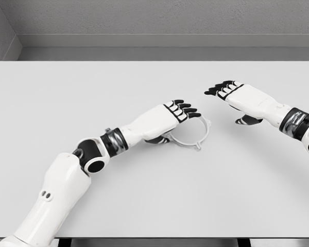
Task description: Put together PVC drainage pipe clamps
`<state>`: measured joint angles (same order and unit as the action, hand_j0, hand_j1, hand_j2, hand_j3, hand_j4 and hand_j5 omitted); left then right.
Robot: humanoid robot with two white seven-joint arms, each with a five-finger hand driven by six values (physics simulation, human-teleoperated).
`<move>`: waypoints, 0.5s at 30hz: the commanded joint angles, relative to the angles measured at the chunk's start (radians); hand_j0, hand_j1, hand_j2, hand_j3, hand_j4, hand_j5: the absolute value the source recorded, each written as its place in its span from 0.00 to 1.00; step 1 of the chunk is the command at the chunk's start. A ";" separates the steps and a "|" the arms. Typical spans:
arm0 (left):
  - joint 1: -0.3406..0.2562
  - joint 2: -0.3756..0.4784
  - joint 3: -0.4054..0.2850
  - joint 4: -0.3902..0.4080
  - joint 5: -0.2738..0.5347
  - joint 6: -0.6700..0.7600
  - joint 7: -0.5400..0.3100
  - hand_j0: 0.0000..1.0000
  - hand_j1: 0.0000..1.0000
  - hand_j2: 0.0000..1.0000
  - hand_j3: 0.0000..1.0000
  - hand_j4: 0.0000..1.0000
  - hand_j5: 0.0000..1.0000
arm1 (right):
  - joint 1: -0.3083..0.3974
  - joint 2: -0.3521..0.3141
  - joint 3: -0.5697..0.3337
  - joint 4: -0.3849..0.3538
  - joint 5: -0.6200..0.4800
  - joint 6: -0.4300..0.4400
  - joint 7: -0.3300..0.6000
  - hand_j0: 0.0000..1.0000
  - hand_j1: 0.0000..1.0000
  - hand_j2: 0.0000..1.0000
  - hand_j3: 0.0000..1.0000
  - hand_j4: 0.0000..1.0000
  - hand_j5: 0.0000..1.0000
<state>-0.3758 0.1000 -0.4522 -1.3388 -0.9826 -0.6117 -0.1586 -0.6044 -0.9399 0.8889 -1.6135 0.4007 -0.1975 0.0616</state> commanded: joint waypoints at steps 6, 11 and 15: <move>-0.012 -0.005 -0.006 0.020 0.007 0.001 0.001 1.00 1.00 1.00 1.00 1.00 1.00 | 0.000 -0.002 -0.001 0.000 -0.002 0.000 0.000 1.00 1.00 1.00 1.00 1.00 1.00; -0.020 -0.010 -0.008 0.026 0.007 0.001 0.001 1.00 1.00 1.00 1.00 1.00 1.00 | 0.002 0.000 -0.001 0.000 -0.002 0.000 0.000 1.00 1.00 1.00 1.00 1.00 1.00; -0.025 -0.013 -0.008 0.027 0.007 0.001 0.001 1.00 1.00 1.00 1.00 1.00 1.00 | 0.002 0.000 -0.001 -0.002 -0.002 0.000 0.000 1.00 1.00 1.00 1.00 1.00 1.00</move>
<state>-0.4004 0.0891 -0.4606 -1.3127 -0.9827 -0.6117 -0.1586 -0.6029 -0.9397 0.8889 -1.6138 0.4007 -0.1979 0.0619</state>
